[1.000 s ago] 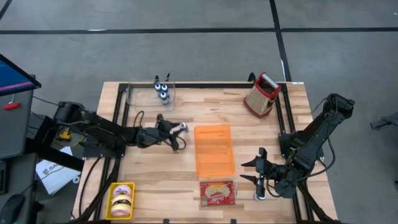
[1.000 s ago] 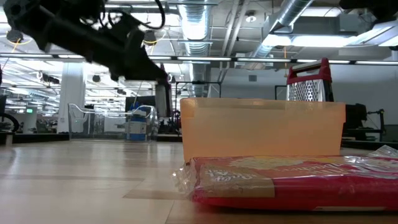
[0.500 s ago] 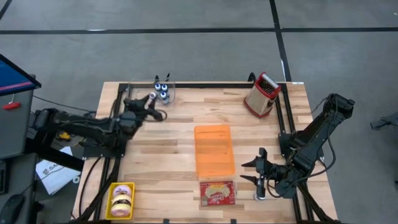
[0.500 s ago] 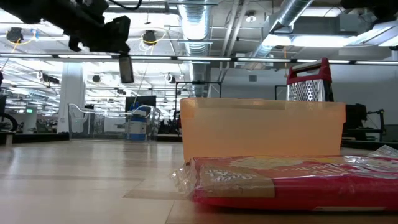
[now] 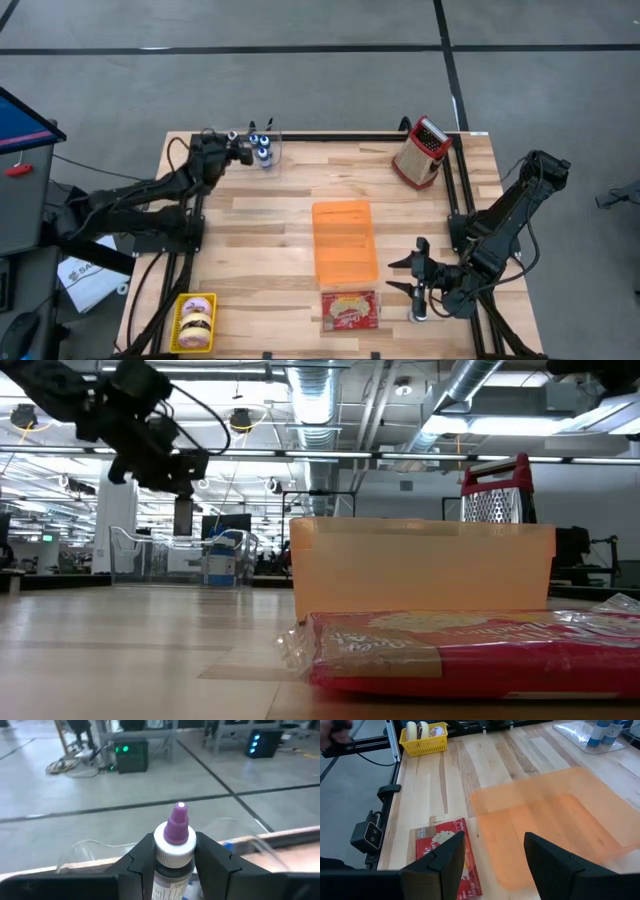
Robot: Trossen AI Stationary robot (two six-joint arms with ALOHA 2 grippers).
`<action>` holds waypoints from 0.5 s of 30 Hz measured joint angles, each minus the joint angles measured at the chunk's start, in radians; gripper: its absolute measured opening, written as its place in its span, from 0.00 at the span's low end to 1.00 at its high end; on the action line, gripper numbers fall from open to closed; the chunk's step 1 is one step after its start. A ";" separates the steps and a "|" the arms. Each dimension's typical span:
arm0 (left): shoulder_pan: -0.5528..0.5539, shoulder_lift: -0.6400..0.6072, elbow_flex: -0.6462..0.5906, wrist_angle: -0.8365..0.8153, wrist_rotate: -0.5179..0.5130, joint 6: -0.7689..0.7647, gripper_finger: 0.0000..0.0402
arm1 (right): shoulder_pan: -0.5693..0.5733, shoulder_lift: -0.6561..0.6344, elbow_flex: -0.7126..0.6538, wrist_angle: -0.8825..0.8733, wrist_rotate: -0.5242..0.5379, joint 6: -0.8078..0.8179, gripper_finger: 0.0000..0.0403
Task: Pick & Place Food Item
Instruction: Put the left violet food coloring bottle into the transparent bin
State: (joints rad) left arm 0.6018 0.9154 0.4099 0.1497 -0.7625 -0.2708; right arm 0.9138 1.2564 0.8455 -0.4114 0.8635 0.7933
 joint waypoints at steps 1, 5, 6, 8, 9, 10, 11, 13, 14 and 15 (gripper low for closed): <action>0.037 0.020 0.000 0.012 0.024 0.000 0.26 | 0.000 0.000 0.000 0.000 0.000 0.000 0.49; 0.163 0.105 0.000 0.059 0.119 -0.025 0.26 | 0.000 0.000 0.000 0.000 0.000 0.000 0.49; 0.187 0.128 0.000 0.084 0.138 -0.026 0.26 | 0.000 0.000 0.000 0.000 0.000 0.000 0.49; 0.226 0.173 0.000 0.131 0.179 -0.028 0.26 | 0.000 0.000 0.000 0.000 0.000 0.000 0.49; 0.241 0.193 0.000 0.150 0.193 -0.038 0.26 | 0.000 0.000 0.000 0.000 0.000 0.000 0.49; 0.253 0.211 0.000 0.167 0.199 -0.052 0.26 | 0.000 0.000 0.000 0.000 0.000 0.000 0.49; 0.265 0.230 0.000 0.178 0.209 -0.066 0.26 | 0.000 0.000 0.000 -0.001 0.000 0.000 0.49; 0.286 0.268 0.000 0.188 0.225 -0.077 0.26 | 0.000 0.000 0.000 -0.001 0.000 0.000 0.49; 0.293 0.289 0.000 0.197 0.236 -0.078 0.26 | 0.000 0.000 0.000 -0.001 0.000 0.000 0.49; 0.298 0.308 0.000 0.209 0.243 -0.079 0.26 | 0.000 0.000 0.000 -0.001 0.000 0.000 0.49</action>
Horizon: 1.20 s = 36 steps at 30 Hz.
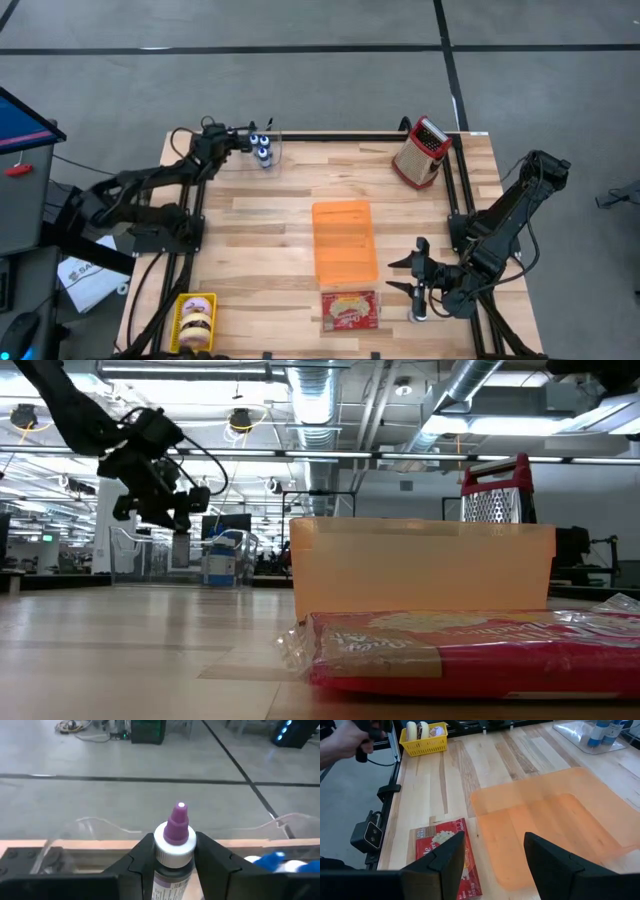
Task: Pick & Place Food Item
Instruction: Put the left violet food coloring bottle into the transparent bin, then put the violet food coloring bottle into the transparent bin
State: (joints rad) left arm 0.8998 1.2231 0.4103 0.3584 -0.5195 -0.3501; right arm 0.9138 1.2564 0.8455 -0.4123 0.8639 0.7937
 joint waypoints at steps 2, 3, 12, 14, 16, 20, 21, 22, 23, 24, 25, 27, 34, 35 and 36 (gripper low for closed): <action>0.001 0.031 0.000 0.011 0.002 -0.006 0.26 | 0.000 0.000 0.000 0.000 0.000 0.000 0.49; 0.001 0.049 0.000 0.023 0.003 -0.006 0.26 | 0.000 0.000 0.000 0.000 0.000 0.000 0.49; 0.000 0.147 0.001 0.087 0.003 -0.026 0.26 | 0.000 0.000 0.000 -0.001 0.000 0.000 0.49; 0.000 0.156 0.000 0.095 0.001 -0.026 0.26 | 0.000 0.000 0.000 -0.002 0.000 0.000 0.49; 0.000 0.160 0.000 0.102 0.001 -0.026 0.26 | 0.000 0.000 0.000 -0.002 0.000 0.000 0.49; 0.000 0.160 0.000 0.106 0.001 -0.026 0.26 | 0.000 0.000 0.000 -0.003 0.000 0.001 0.49; 0.000 0.160 0.000 0.107 0.001 -0.026 0.26 | 0.000 0.000 0.000 -0.003 0.000 0.001 0.49; 0.000 0.160 0.000 0.107 0.001 -0.026 0.26 | 0.000 0.000 0.000 -0.003 0.000 0.001 0.49; 0.000 0.160 0.000 0.108 0.001 -0.026 0.26 | 0.000 0.000 0.000 -0.003 0.000 0.001 0.49; 0.000 0.160 0.000 0.109 0.001 -0.026 0.29 | 0.000 0.000 0.000 -0.003 0.000 0.001 0.49; 0.000 0.160 0.000 0.111 0.001 -0.026 0.33 | 0.000 0.000 0.000 -0.003 0.000 0.001 0.49; -0.002 0.160 0.000 0.122 0.001 -0.025 0.41 | 0.000 0.000 0.000 -0.003 0.000 0.003 0.49; -0.003 0.156 0.000 0.176 0.039 -0.023 0.62 | 0.000 0.000 0.000 -0.003 0.000 0.004 0.49; -0.003 0.152 0.000 0.182 0.043 -0.023 0.63 | 0.000 0.000 0.000 -0.003 0.000 0.004 0.49; -0.005 0.146 0.000 0.187 0.052 -0.023 0.64 | 0.000 0.000 0.000 -0.003 0.000 0.004 0.49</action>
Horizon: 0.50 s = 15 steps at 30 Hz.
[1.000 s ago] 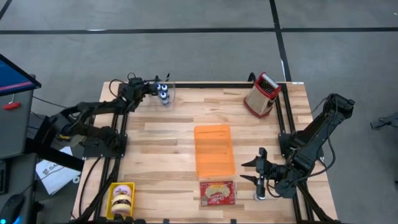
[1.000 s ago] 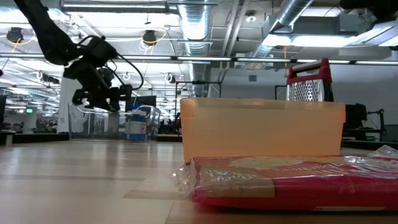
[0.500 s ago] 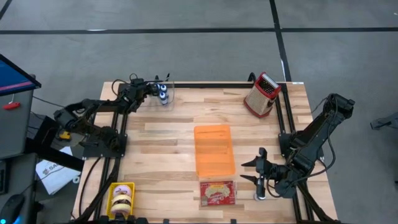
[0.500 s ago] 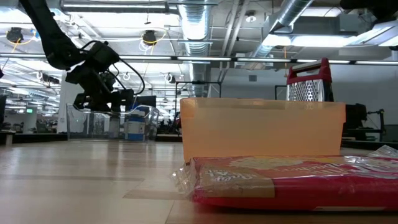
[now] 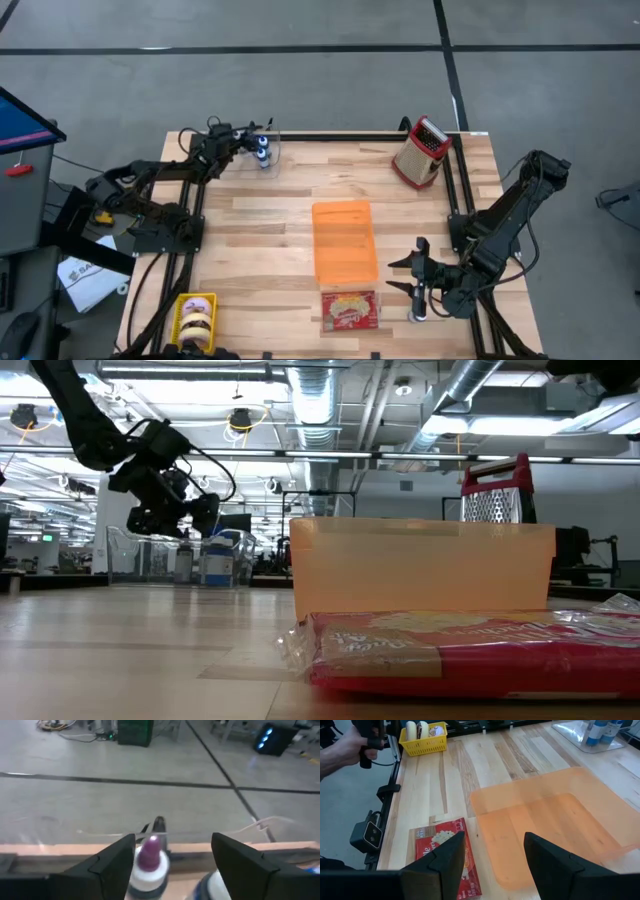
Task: Pick & Place Food Item
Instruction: Put the violet food coloring bottle into the transparent bin
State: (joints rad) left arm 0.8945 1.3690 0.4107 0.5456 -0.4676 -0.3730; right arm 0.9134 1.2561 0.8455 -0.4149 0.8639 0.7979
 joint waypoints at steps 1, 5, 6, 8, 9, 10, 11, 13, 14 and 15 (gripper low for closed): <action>-0.003 -0.008 0.000 0.002 0.006 0.001 0.65 | 0.000 0.000 0.000 0.000 0.000 0.000 0.49; -0.025 -0.069 0.000 0.002 0.068 0.047 0.66 | 0.000 0.000 0.000 -0.005 0.000 0.012 0.49; -0.034 -0.087 0.000 -0.001 0.111 0.066 0.66 | 0.000 0.000 0.000 -0.012 0.000 0.016 0.49; -0.050 -0.126 0.000 -0.023 0.231 0.122 0.65 | 0.002 0.000 0.000 -0.023 0.000 0.034 0.49; -0.059 -0.145 0.000 -0.037 0.301 0.150 0.64 | 0.003 0.000 0.000 -0.028 0.000 0.040 0.49; -0.069 -0.162 0.000 -0.055 0.374 0.172 0.64 | 0.003 0.000 0.000 -0.030 0.000 0.041 0.49; -0.080 -0.178 0.000 -0.076 0.454 0.187 0.63 | 0.003 0.000 0.000 -0.029 0.000 0.041 0.49; -0.108 -0.202 0.000 -0.100 0.635 0.208 0.62 | 0.003 0.000 0.000 -0.029 0.000 0.040 0.49; -0.128 -0.208 0.000 -0.099 0.728 0.209 0.62 | 0.002 0.000 0.000 -0.029 0.000 0.040 0.49; -0.155 -0.209 0.000 -0.097 0.821 0.210 0.62 | 0.002 0.000 0.000 -0.029 0.000 0.038 0.49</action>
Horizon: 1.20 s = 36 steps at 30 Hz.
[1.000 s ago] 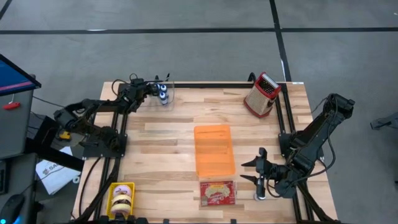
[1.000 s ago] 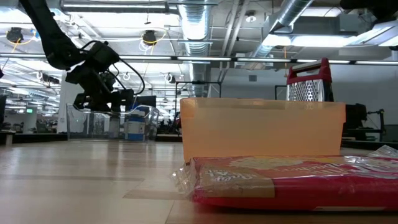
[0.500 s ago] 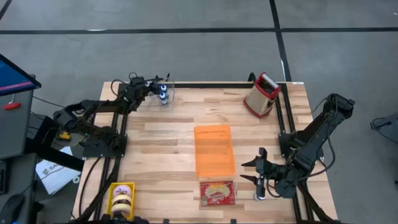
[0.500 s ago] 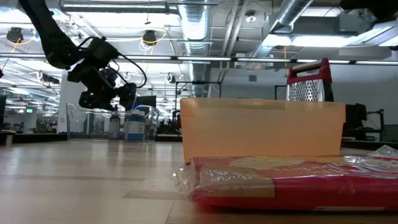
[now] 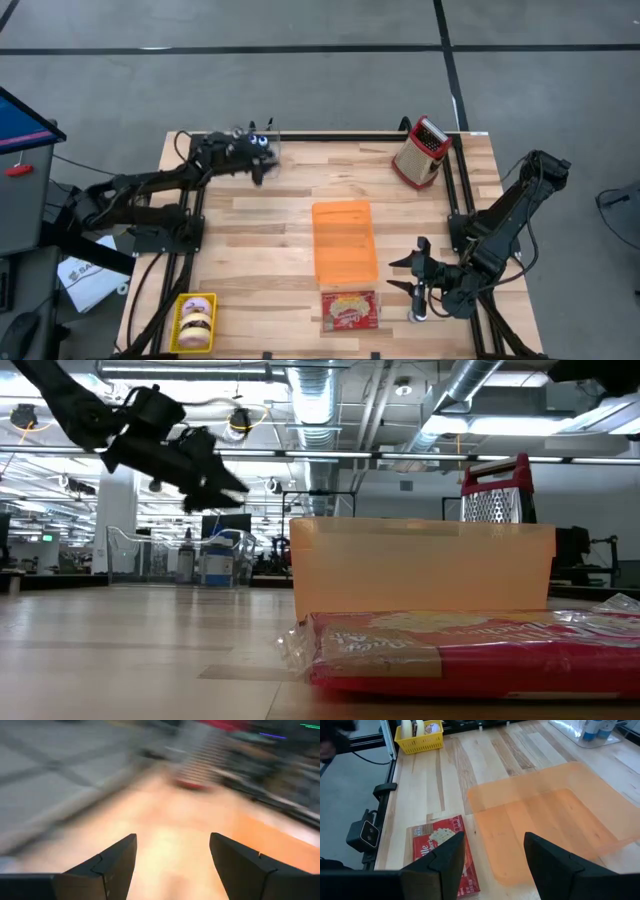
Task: Pick & Place Food Item
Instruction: Put the violet food coloring bottle into the transparent bin
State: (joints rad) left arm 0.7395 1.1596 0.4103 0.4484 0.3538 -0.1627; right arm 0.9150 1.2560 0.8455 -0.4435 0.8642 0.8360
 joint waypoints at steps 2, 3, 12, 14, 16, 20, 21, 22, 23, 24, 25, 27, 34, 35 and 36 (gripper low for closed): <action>-0.068 0.000 0.000 -0.002 0.135 0.001 0.61 | 0.000 0.000 0.000 0.003 0.000 -0.002 0.49; -0.113 0.000 0.000 0.002 0.162 0.001 0.60 | 0.001 0.000 0.000 0.003 0.000 -0.002 0.49; -0.616 0.011 0.000 0.105 -0.081 0.116 0.56 | 0.001 0.000 0.000 0.010 0.000 -0.005 0.49; -0.718 0.028 0.000 0.163 -0.187 0.129 0.57 | 0.001 0.000 0.000 0.010 0.000 -0.005 0.49; -0.802 0.056 0.000 0.233 -0.276 0.143 0.58 | 0.001 0.000 0.000 0.010 0.000 -0.005 0.49; -0.901 0.104 0.000 0.310 -0.409 0.183 0.60 | 0.010 0.000 0.000 0.004 -0.037 0.025 0.49; -0.913 0.109 0.000 0.322 -0.427 0.185 0.60 | 0.018 0.000 0.000 0.001 -0.061 0.050 0.49; -0.921 0.113 0.000 0.329 -0.436 0.185 0.60 | 0.028 0.002 0.000 0.000 -0.090 0.078 0.49; -0.926 0.114 0.000 0.331 -0.437 0.185 0.61 | 0.039 0.004 0.000 -0.001 -0.117 0.110 0.49; -0.929 0.114 0.000 0.331 -0.437 0.185 0.61 | 0.052 0.006 0.000 -0.001 -0.141 0.146 0.49; -0.931 0.114 0.000 0.331 -0.438 0.185 0.61 | 0.068 0.006 0.000 0.002 -0.159 0.181 0.49; -0.936 0.114 0.000 0.334 -0.438 0.185 0.60 | 0.105 0.008 0.000 0.028 -0.164 0.237 0.49; -0.955 0.114 0.000 0.347 -0.439 0.182 0.60 | 0.243 0.082 0.002 0.169 -0.046 0.256 0.49; -0.960 0.114 0.000 0.348 -0.438 0.182 0.60 | 0.260 0.093 0.005 0.167 -0.019 0.256 0.49; -0.966 0.114 0.000 0.352 -0.436 0.182 0.60 | 0.277 0.103 0.009 0.168 0.010 0.256 0.49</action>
State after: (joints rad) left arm -0.2269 1.2739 0.4099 0.7999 -0.0819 0.0193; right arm 1.1925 1.3595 0.8543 -0.2756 0.8737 1.0921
